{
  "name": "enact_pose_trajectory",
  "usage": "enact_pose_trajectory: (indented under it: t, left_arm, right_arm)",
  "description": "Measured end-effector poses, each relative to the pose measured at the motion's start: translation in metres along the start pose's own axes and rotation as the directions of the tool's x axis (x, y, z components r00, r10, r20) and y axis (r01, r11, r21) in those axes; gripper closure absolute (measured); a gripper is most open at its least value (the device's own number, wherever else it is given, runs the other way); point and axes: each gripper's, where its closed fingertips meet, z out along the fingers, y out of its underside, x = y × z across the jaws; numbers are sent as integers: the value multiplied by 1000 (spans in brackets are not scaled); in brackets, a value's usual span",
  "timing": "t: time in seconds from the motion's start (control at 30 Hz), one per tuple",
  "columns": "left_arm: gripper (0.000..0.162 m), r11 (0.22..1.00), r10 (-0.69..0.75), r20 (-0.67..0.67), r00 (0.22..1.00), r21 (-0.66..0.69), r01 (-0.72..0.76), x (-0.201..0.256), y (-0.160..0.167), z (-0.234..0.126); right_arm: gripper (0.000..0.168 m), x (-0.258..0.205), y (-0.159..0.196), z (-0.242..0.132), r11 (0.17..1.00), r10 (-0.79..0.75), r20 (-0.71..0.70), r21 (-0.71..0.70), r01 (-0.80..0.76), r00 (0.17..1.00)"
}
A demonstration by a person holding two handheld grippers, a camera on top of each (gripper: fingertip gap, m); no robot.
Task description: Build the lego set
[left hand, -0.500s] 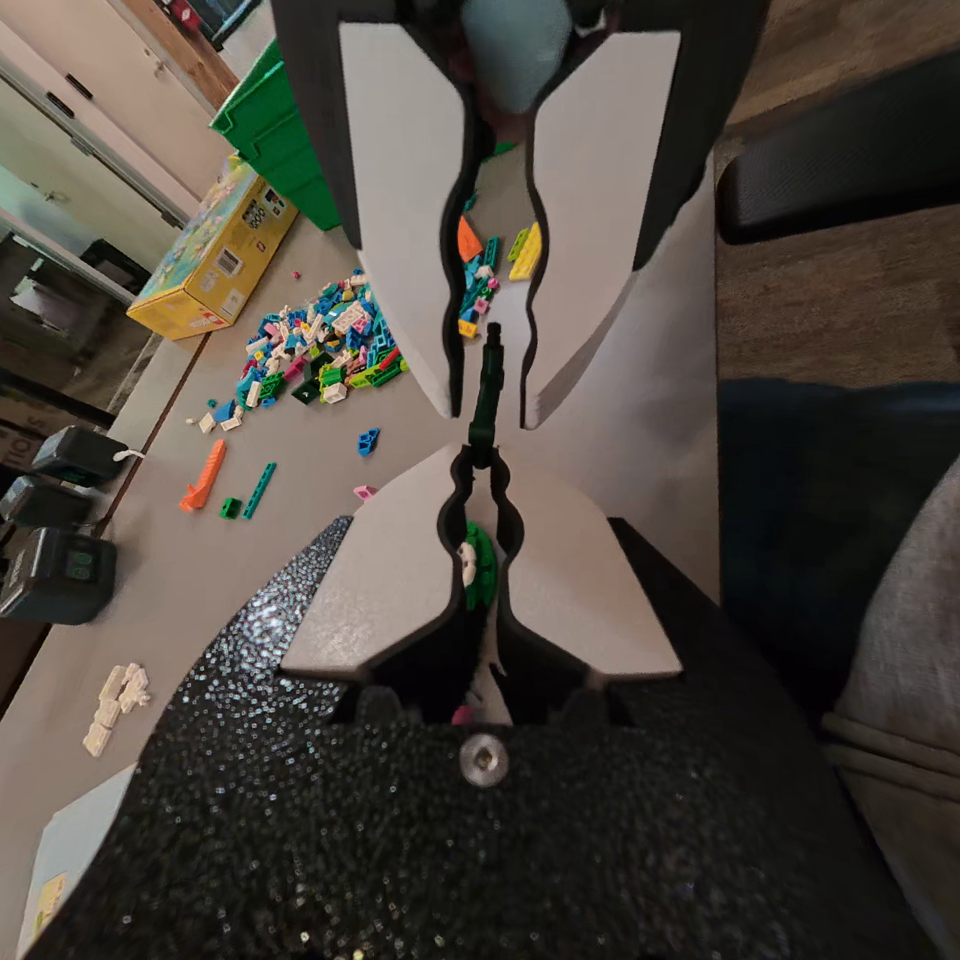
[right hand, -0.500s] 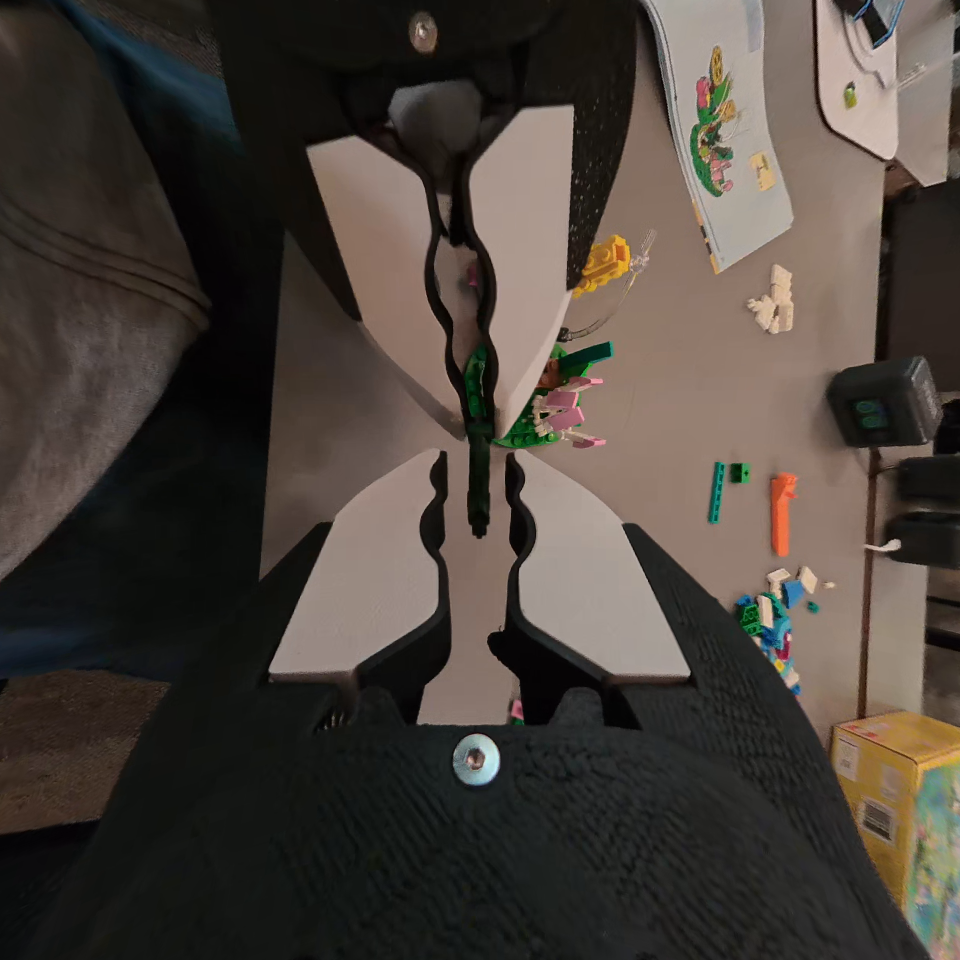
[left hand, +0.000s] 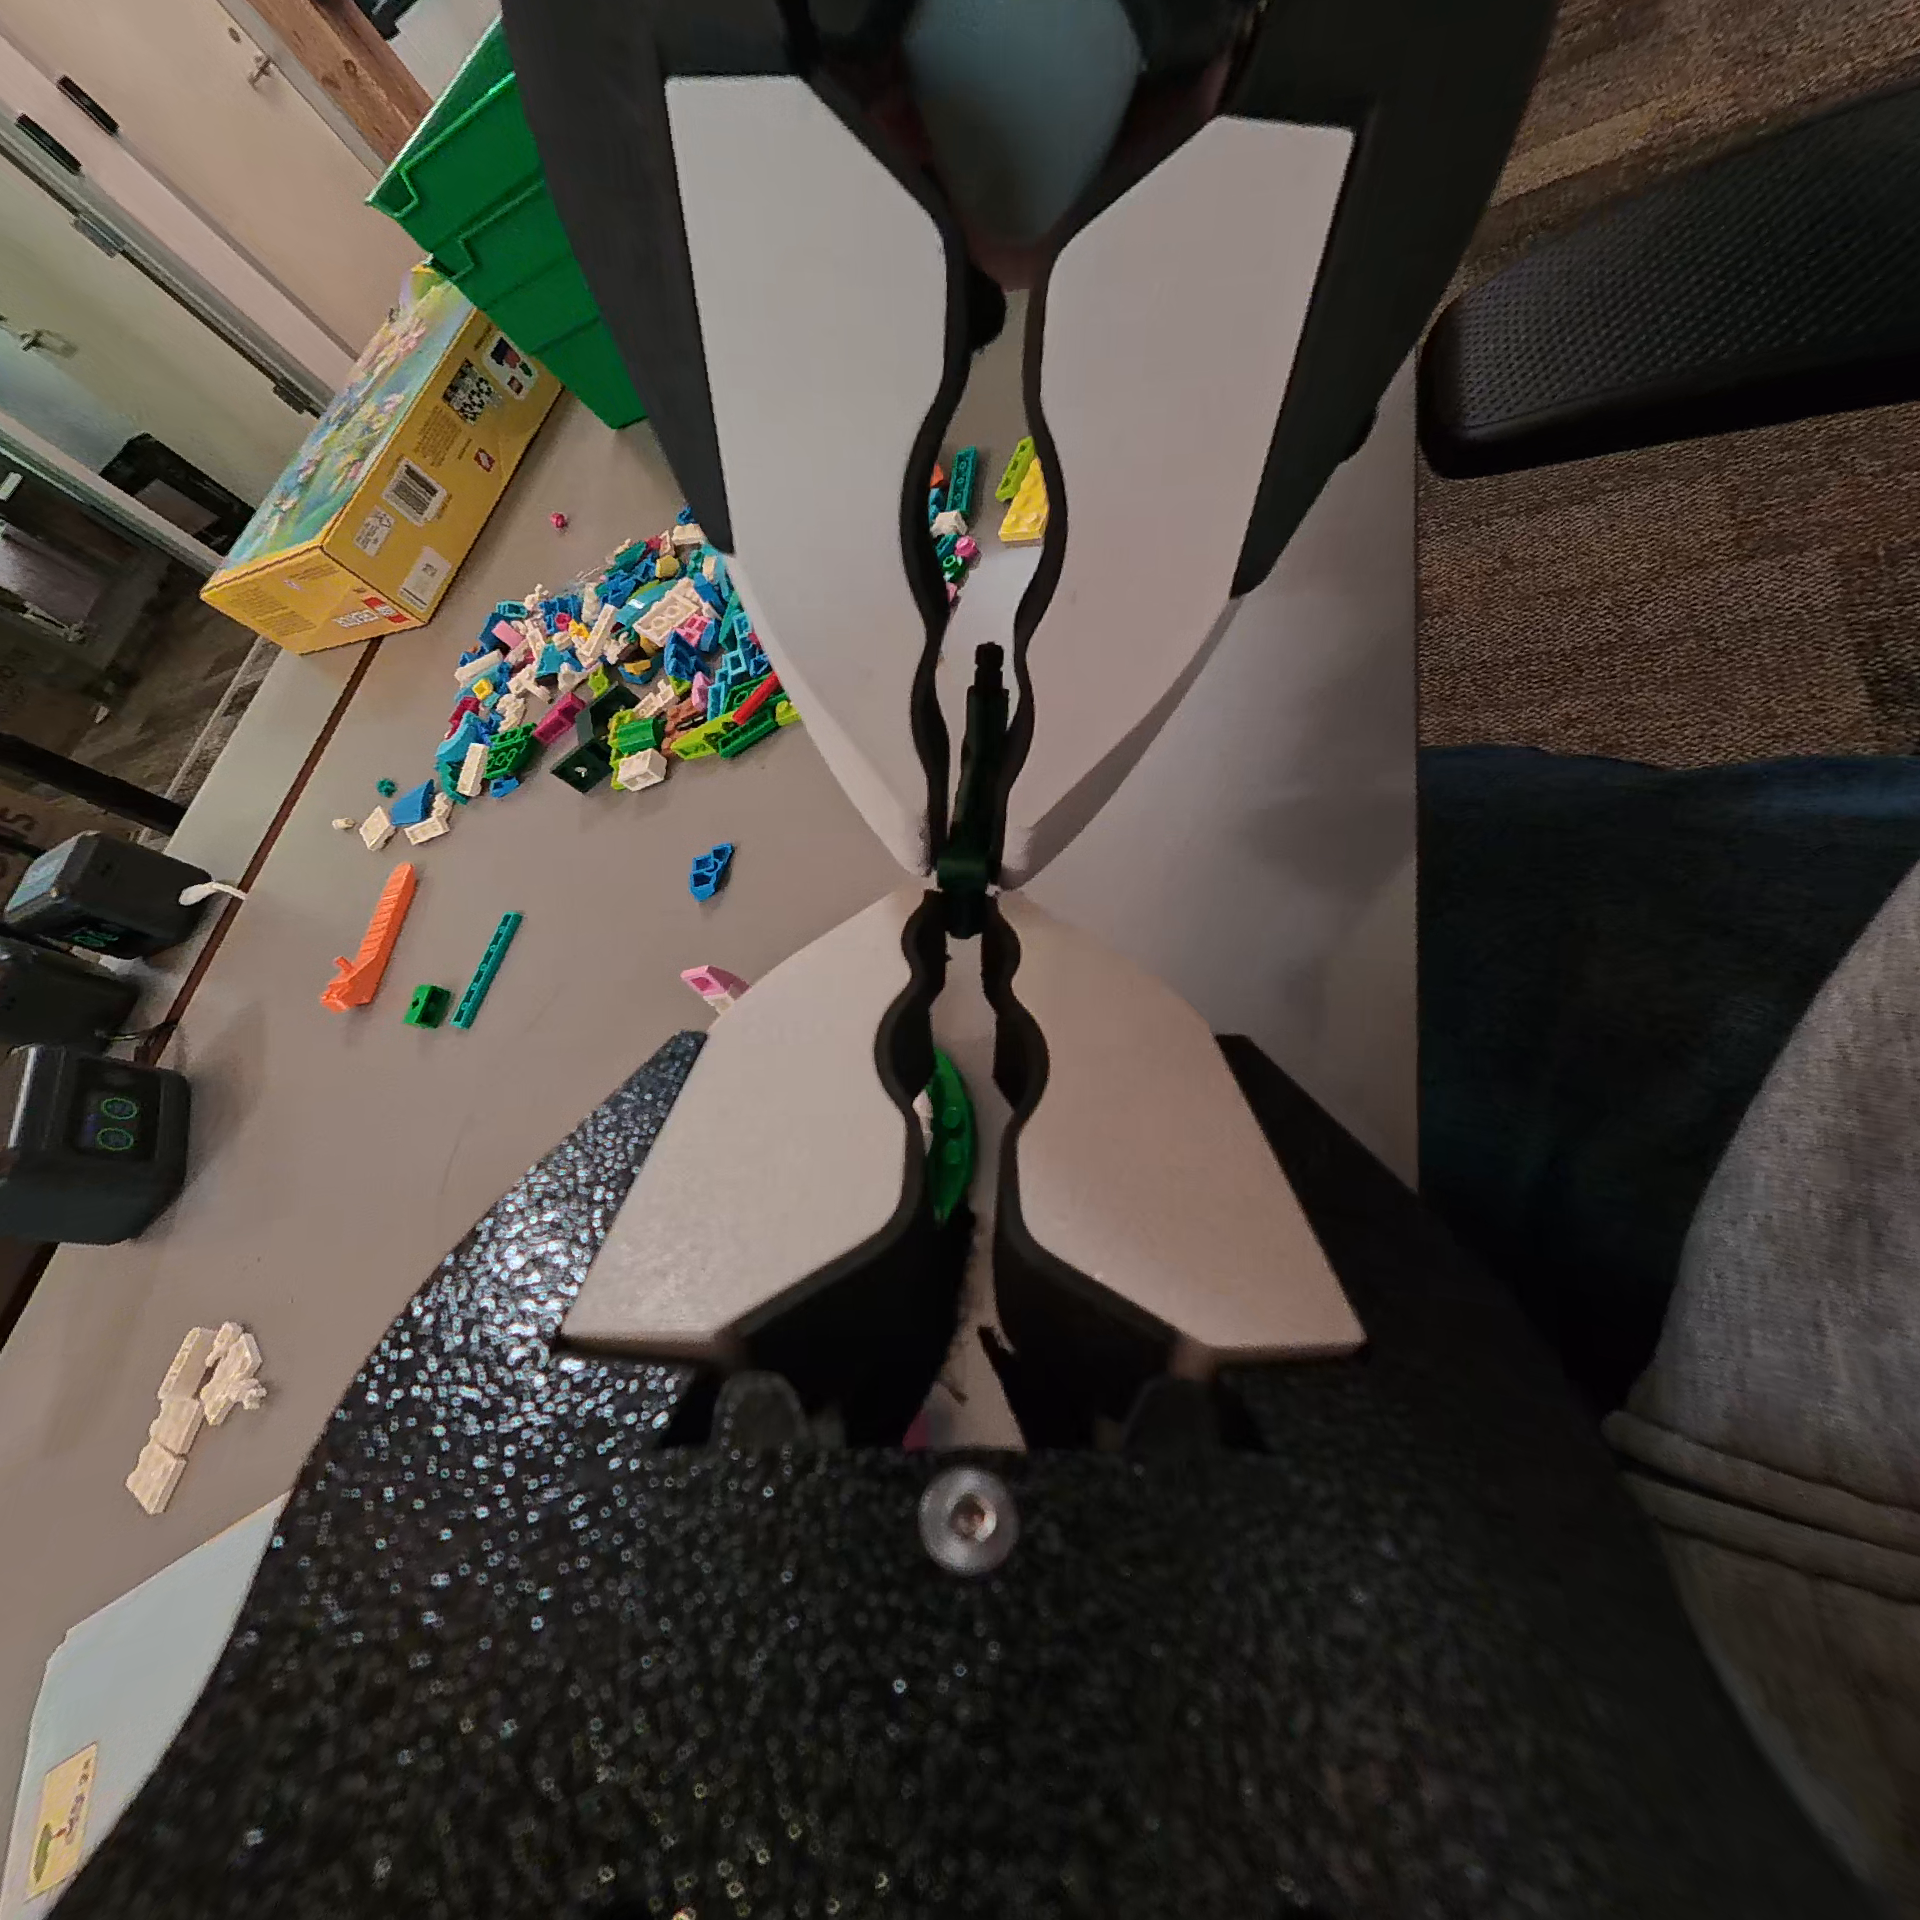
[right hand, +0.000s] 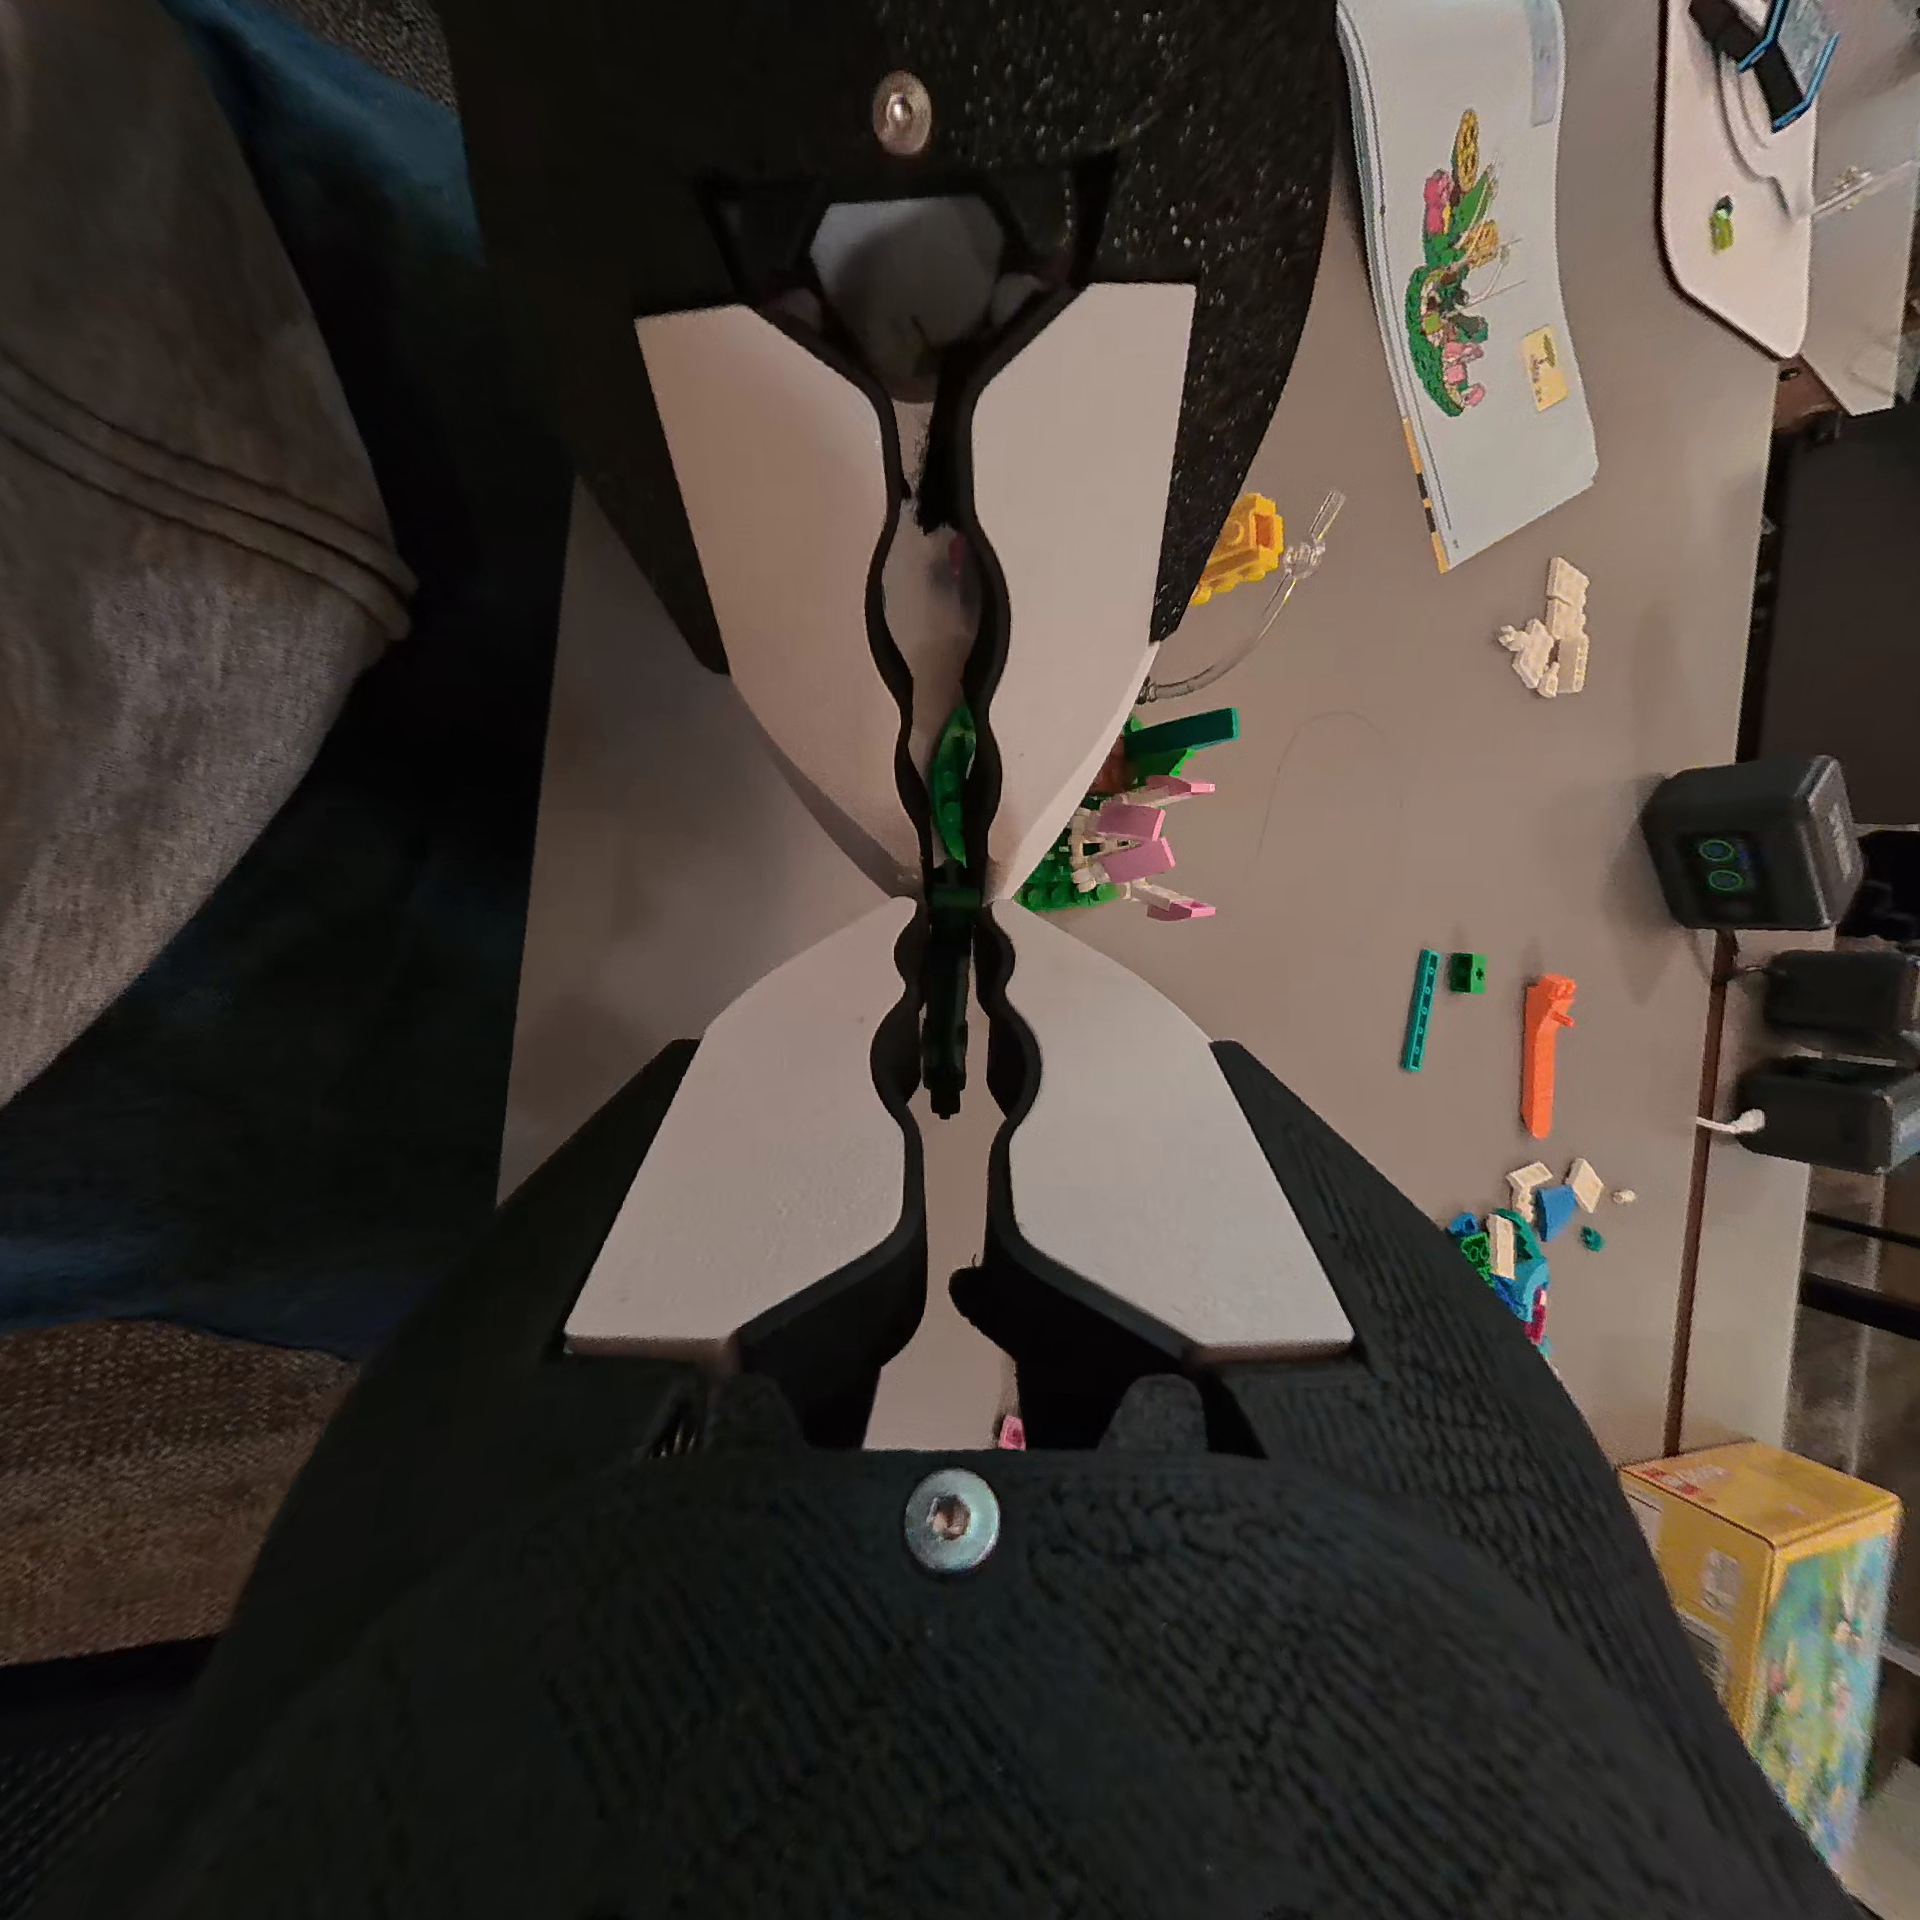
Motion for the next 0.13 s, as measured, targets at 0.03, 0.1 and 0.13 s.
enact_pose_trajectory:
  t: [0.03, 0.1, 0.13]
  left_arm:
    - [155, 1000, -3, 3, 1000, 1, 3, 0, 0, 0]
    - [155, 1000, -17, 14, 1000, 14, 17, -2, 0, -1]
    - [155, 999, -37, 21, 999, 27, 36, -2, -1, -2]
  right_arm:
    - [162, 0, 0, 0, 1000, -3, -1, 3, 3, 1000]
    - [162, 0, -1, 0, 1000, -13, -4, 7, 13, 1000]
    - [162, 1, -1, 0, 1000, -22, -7, 11, 22, 1000]
